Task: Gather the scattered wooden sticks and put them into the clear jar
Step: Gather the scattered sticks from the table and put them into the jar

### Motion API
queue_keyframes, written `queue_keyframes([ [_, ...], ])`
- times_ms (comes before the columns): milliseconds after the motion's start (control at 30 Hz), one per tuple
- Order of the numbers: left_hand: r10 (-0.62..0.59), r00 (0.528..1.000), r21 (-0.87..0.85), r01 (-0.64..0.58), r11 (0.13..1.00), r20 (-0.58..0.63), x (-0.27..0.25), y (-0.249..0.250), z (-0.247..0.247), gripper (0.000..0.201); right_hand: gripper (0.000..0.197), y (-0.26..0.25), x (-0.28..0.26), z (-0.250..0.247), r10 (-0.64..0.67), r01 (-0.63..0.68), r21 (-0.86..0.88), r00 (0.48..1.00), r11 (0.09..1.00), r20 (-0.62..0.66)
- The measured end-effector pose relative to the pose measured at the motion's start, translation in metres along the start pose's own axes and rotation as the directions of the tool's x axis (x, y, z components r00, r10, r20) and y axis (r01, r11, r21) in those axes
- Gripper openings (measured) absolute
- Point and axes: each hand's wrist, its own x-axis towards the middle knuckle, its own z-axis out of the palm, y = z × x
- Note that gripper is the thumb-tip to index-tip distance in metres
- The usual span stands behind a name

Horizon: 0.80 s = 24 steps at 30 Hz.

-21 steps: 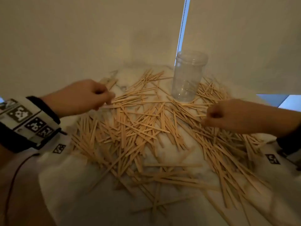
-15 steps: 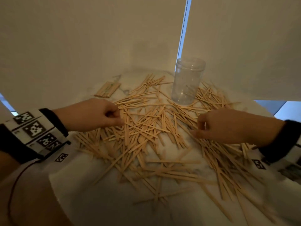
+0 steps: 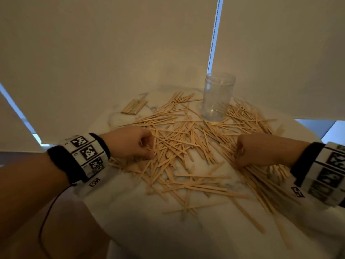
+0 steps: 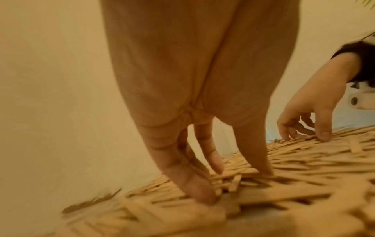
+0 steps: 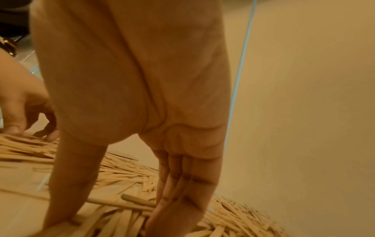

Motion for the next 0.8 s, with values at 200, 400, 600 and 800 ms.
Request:
queue_keyframes([
  [200,-0.243,0.956,0.206,0.274,0.939,-0.167,-0.01,-0.007,-0.008,0.061,0.049,-0.005,-0.001,0.001,0.031,-0.03,0.036,0.999,0.999,-0.024],
  [400,-0.248,0.967,0.204,0.231,0.951,0.061,0.0,0.02,-0.009,0.08,0.05,-0.015,-0.002,-0.001,0.058,-0.057,0.058,0.998,0.997,-0.01],
  [600,-0.072,0.997,0.101,0.068,0.993,0.031,0.031,0.053,0.005,0.065,0.024,-0.021,0.009,-0.002,0.049,-0.051,-0.063,0.998,0.997,-0.033],
  [800,-0.356,0.934,0.261,0.35,0.9,-0.028,0.041,0.059,0.018,0.113,0.035,-0.013,0.021,-0.004,0.024,-0.025,-0.05,0.999,0.998,-0.037],
])
